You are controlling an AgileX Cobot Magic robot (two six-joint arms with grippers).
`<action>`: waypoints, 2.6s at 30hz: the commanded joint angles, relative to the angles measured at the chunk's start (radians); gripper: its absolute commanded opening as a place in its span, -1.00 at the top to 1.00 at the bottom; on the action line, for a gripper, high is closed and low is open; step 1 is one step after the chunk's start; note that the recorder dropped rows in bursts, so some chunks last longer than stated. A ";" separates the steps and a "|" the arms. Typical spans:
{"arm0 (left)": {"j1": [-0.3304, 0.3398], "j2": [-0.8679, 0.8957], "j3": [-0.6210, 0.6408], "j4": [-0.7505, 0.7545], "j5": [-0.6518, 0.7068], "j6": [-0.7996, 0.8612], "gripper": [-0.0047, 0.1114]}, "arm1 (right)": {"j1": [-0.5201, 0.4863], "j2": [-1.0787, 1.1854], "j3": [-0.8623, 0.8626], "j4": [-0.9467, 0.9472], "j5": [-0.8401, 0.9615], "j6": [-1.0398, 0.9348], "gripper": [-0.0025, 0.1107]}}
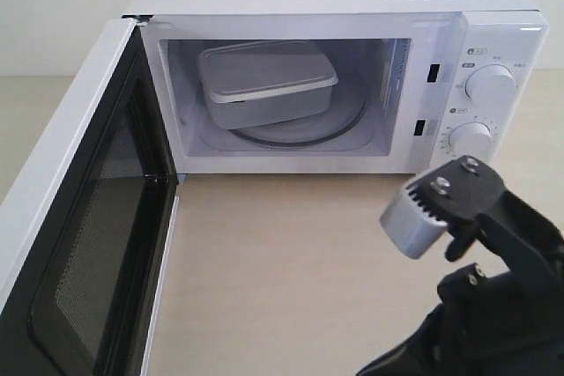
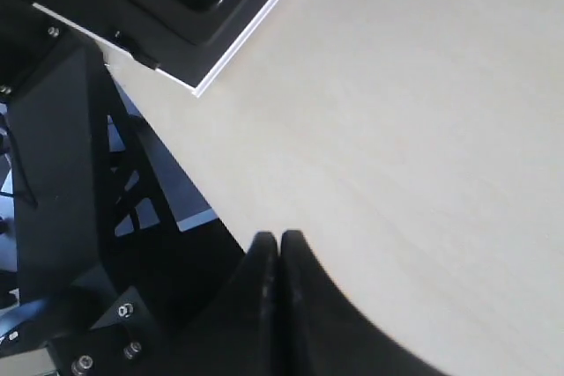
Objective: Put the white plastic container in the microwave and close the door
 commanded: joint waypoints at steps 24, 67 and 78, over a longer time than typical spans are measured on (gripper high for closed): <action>0.003 -0.003 0.004 0.207 -0.562 0.060 0.84 | 0.000 -0.167 0.054 -0.003 -0.071 0.010 0.96; 0.001 0.277 -0.660 -0.747 0.720 0.505 0.84 | 0.000 -0.167 0.054 -0.003 -0.114 0.050 0.96; 0.001 0.569 -0.967 -0.668 0.788 0.468 0.84 | 0.000 -0.167 0.054 -0.005 -0.118 0.050 0.96</action>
